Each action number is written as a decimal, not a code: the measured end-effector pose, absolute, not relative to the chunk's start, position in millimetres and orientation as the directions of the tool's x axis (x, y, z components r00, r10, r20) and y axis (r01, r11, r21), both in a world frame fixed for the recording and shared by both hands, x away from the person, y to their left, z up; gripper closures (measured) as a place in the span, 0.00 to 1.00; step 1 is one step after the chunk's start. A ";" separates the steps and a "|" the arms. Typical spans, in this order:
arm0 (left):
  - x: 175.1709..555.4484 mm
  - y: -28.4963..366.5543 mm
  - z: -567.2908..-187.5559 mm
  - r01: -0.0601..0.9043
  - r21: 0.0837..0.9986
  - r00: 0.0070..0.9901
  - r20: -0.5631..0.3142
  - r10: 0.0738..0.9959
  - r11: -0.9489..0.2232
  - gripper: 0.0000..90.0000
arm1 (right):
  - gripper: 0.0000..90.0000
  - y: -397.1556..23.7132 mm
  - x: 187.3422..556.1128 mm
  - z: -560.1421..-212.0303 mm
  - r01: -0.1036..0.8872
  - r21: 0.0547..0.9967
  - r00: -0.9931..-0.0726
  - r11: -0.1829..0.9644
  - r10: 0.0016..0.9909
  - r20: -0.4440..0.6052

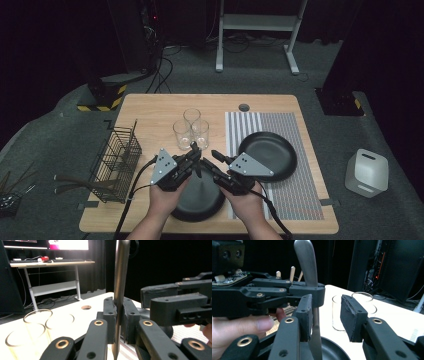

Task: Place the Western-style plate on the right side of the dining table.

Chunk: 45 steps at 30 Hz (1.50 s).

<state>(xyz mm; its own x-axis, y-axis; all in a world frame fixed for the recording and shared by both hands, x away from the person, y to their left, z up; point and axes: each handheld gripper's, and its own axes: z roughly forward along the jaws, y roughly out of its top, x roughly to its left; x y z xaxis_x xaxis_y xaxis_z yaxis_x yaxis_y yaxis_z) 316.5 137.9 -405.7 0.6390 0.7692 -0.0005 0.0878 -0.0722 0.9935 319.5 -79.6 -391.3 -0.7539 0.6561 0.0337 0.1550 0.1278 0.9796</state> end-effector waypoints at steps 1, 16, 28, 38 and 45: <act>316.3 137.4 -406.0 0.087 0.993 0.640 0.001 0.769 -0.074 0.93 | 0.68 -79.5 319.3 -390.5 0.155 0.980 -0.754 0.127 0.656 0.034; 315.5 132.3 -410.0 0.094 0.993 0.644 -0.002 0.765 -0.077 0.93 | 0.66 -75.2 320.5 -373.2 0.125 0.985 -0.760 0.120 0.649 0.017; 316.2 126.5 -412.7 0.099 0.992 0.648 -0.001 0.762 -0.082 0.93 | 0.66 -67.5 322.5 -365.7 0.113 0.986 -0.773 0.124 0.634 0.009; 315.7 121.4 -412.6 0.096 0.991 0.657 0.003 0.754 -0.088 0.93 | 0.69 -63.0 325.6 -363.7 0.114 0.985 -0.776 0.131 0.630 0.006; 314.8 120.1 -413.0 0.094 0.992 0.660 0.002 0.752 -0.086 0.93 | 0.74 -61.1 326.2 -364.3 0.108 0.984 -0.774 0.142 0.633 -0.006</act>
